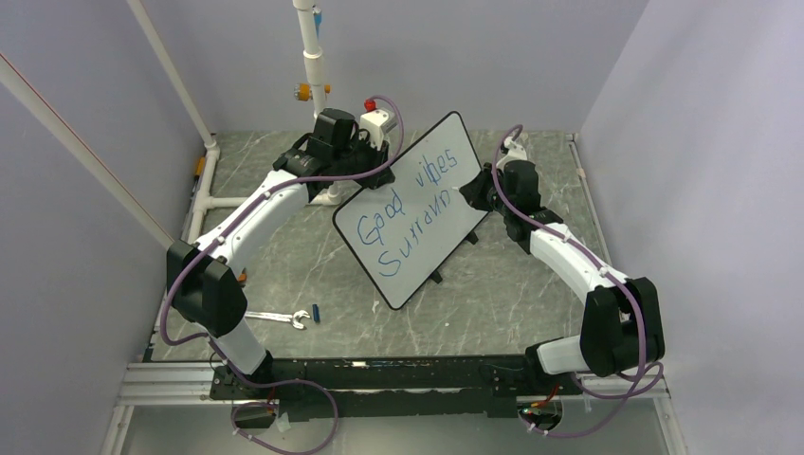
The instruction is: Write a sentence on the whiteboard
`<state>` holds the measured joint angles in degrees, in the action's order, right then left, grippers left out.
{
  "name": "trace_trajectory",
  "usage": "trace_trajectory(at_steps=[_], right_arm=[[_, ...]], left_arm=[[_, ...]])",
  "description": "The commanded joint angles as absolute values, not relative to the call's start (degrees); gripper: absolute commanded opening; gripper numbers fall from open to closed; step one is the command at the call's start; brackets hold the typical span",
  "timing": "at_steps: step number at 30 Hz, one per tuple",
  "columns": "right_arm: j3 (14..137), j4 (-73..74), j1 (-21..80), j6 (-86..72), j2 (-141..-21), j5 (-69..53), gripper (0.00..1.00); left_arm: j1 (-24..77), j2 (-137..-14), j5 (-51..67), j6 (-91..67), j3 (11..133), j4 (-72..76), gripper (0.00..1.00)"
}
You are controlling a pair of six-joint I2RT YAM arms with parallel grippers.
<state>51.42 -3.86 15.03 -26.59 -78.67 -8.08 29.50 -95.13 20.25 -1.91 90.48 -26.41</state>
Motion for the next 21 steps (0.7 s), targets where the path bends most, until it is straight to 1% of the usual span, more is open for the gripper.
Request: trace_trajectory(at_steps=[1, 13, 21], right_arm=[[50.28, -7.77, 15.03, -26.66, -77.93, -10.35, 0.00], [47.32, -7.82, 15.03, -26.81, -76.76, -9.50, 0.00], [48.12, -6.27, 15.02, -27.02, -77.25, -6.87, 0.00]], left_arm=[[30.01, -93.99, 19.93, 2.37, 90.81, -24.58, 0.00], [29.99, -93.96, 19.95, 2.35, 90.79, -24.56, 0.00], [30.03, -93.96, 20.05, 2.36, 90.79, -24.70, 0.00]])
